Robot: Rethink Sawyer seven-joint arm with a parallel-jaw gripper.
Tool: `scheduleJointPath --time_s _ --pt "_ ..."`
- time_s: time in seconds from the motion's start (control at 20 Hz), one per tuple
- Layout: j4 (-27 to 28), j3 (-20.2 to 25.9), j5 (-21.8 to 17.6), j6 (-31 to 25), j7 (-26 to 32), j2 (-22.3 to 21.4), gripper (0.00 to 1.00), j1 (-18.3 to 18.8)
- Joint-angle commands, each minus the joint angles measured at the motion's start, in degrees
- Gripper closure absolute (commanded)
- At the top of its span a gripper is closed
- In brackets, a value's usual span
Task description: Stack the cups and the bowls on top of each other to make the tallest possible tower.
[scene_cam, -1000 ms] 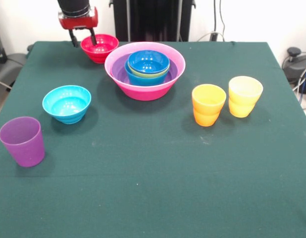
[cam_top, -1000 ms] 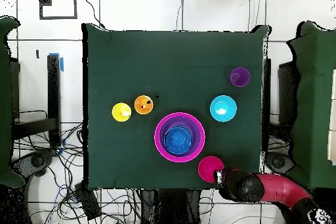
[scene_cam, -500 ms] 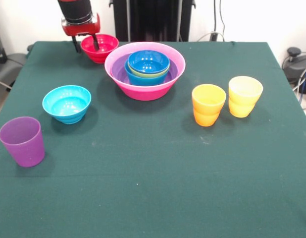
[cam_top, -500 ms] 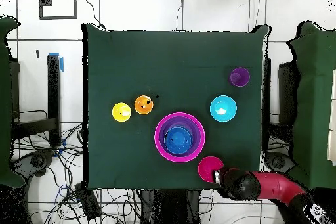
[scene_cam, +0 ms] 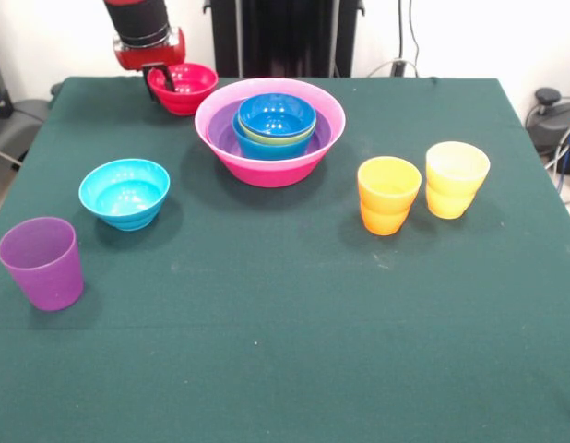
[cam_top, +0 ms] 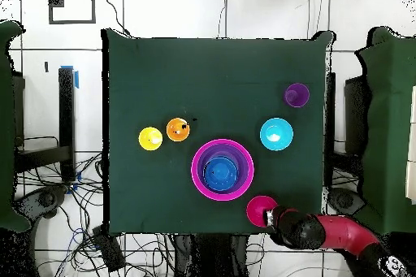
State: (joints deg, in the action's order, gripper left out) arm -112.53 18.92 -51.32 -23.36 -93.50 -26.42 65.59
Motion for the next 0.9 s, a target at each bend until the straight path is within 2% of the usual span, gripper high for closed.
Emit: scheduleJointPath --time_s 0.05,0.4,0.6,0.9 --pt "6.4 3.1 -5.1 3.8 3.8 2.5 1.00 -1.4" --pt "6.3 3.5 -5.3 4.2 4.1 2.5 1.00 -1.1" --pt "6.5 0.4 -5.6 4.6 -0.1 1.5 1.00 -4.2" --pt "4.3 0.3 -4.1 5.5 -1.4 0.1 1.00 -4.1"
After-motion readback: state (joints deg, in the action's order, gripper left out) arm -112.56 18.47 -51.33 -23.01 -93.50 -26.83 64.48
